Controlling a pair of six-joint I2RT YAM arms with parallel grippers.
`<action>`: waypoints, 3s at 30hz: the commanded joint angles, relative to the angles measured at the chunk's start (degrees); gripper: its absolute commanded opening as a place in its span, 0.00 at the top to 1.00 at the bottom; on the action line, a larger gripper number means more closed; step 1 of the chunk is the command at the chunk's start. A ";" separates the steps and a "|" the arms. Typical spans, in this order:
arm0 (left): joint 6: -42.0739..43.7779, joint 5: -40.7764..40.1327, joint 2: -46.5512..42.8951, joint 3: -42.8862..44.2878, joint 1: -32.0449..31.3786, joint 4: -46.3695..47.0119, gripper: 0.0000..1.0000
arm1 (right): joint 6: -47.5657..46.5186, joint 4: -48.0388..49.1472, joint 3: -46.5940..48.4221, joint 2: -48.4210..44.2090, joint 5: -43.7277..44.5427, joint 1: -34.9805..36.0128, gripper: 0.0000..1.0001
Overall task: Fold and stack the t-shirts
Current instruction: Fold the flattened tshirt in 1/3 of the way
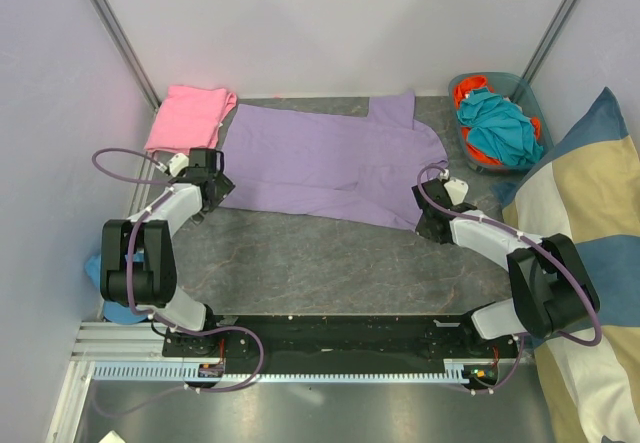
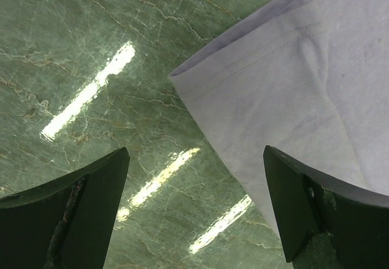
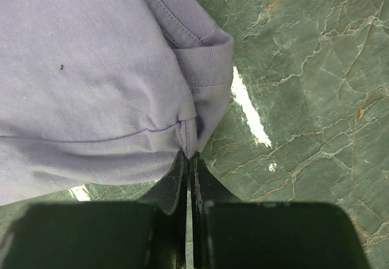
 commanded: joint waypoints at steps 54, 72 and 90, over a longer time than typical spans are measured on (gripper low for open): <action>-4.13 -0.32 14.17 11.58 4.05 -2.96 0.75 | -1.54 0.14 -1.96 -3.66 -2.02 -2.71 1.00; -7.81 3.19 8.38 4.29 4.22 -5.06 0.98 | -4.00 -8.11 1.64 -6.83 -4.21 -3.94 1.00; -16.08 5.92 -9.63 -12.66 3.96 -14.55 0.98 | -3.48 -18.66 1.65 -12.28 -3.96 -7.64 1.00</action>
